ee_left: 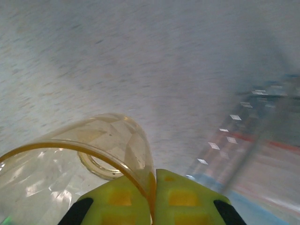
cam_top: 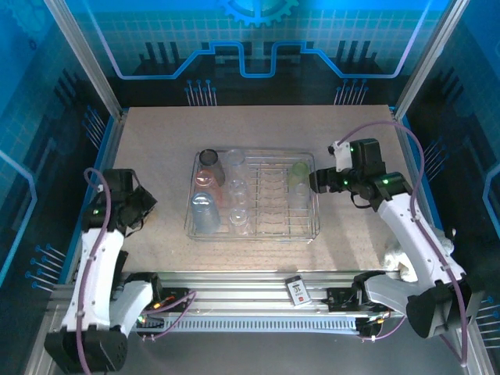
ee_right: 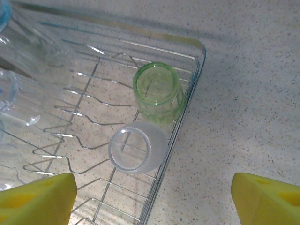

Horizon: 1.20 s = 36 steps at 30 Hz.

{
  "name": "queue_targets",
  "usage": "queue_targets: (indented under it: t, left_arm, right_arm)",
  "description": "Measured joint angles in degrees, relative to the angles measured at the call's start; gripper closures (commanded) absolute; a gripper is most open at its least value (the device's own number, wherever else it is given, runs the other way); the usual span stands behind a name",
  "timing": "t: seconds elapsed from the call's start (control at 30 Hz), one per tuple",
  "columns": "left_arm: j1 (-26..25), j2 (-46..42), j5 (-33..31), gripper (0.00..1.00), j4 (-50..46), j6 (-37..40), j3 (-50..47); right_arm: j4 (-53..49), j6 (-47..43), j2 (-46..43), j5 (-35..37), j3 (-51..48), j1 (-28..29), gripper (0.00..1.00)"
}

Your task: Load the cups into the dish rack

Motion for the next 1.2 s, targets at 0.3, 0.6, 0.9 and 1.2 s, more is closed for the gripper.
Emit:
queue_targets:
  t: [0.3,0.6,0.9,1.2]
  left_arm:
    - [0.0,-1.8,25.7,1.00,16.4,-1.6,3.9]
    - [-6.1,5.6,42.3,1.00,38.5,-11.9,6.8]
    - [-20.8,12.9,46.7,1.00,57.5,-18.4,9.6]
    - [-25.9,18.3,46.7,1.00,69.0,-24.3,9.6]
  right_arm:
    - [6.9,6.5,-8.9,-6.7,-0.3,-5.8,0.00]
    - [10.5,20.1,-3.3,-30.1,6.1,-15.9,0.00]
    - [20.8,32.5,1.1,-39.6,8.7,-5.6,0.00]
    - [28.8,37.7,5.4,-39.5,10.7,5.7,0.00]
